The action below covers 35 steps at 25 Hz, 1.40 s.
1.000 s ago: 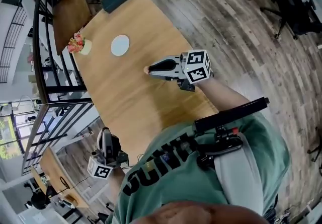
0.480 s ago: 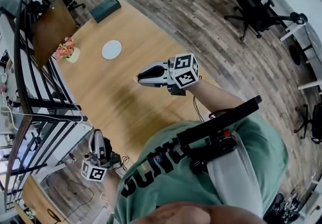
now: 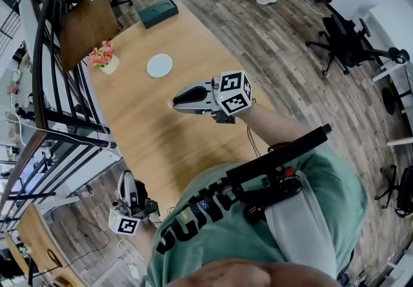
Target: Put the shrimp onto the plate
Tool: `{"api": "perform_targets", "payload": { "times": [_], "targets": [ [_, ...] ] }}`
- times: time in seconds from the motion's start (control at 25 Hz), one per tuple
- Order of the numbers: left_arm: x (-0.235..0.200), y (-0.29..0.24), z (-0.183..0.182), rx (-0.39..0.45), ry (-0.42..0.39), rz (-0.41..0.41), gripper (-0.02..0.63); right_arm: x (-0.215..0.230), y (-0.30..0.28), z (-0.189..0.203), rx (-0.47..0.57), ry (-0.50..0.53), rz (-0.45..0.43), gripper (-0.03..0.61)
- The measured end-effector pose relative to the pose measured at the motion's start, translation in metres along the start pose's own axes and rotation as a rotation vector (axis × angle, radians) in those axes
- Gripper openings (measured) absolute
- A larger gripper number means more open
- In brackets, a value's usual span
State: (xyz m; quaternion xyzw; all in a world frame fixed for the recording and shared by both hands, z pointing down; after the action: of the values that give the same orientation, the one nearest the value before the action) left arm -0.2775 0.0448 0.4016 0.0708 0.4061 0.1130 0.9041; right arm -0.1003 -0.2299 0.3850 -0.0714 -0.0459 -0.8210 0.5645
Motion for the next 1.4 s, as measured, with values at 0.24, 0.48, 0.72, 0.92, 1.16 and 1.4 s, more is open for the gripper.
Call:
{"api": "perform_targets", "payload": {
  "times": [0.24, 0.48, 0.72, 0.92, 1.16, 1.4],
  "targets": [
    [-0.001, -0.033, 0.002, -0.068, -0.034, 0.027, 0.006, 0.016, 0.023, 0.012, 0.052, -0.026, 0.045, 0.067],
    [-0.013, -0.057, -0.007, -0.100, -0.047, 0.084, 0.006, 0.018, 0.049, 0.014, 0.055, -0.024, 0.135, 0.067],
    [-0.015, -0.080, -0.008, -0.097, -0.080, 0.126, 0.005, 0.018, 0.070, -0.002, 0.025, 0.012, 0.186, 0.067],
    [-0.019, -0.073, -0.008, -0.072, -0.064, 0.114, 0.005, 0.021, 0.060, -0.010, -0.001, 0.040, 0.167, 0.067],
    [-0.041, -0.058, -0.014, -0.064, -0.079, 0.048, 0.005, 0.044, 0.040, -0.012, -0.020, 0.069, 0.159, 0.067],
    [-0.083, -0.076, -0.026, -0.084, -0.118, -0.032, 0.005, 0.104, 0.012, -0.005, -0.084, 0.126, 0.170, 0.067]
  ]
}}
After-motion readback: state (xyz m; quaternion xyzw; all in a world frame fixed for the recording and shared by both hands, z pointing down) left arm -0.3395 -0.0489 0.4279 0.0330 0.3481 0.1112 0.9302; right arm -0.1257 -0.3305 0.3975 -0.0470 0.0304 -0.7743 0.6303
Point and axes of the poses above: the fingertips, and each gripper's own axes: y backward along the fingers, x to its right, z out of its underside, the point moved 5 cm from there along y, backward along the fingers, and after that the axes turned 10 degrees about y, right-handed, at the moved point
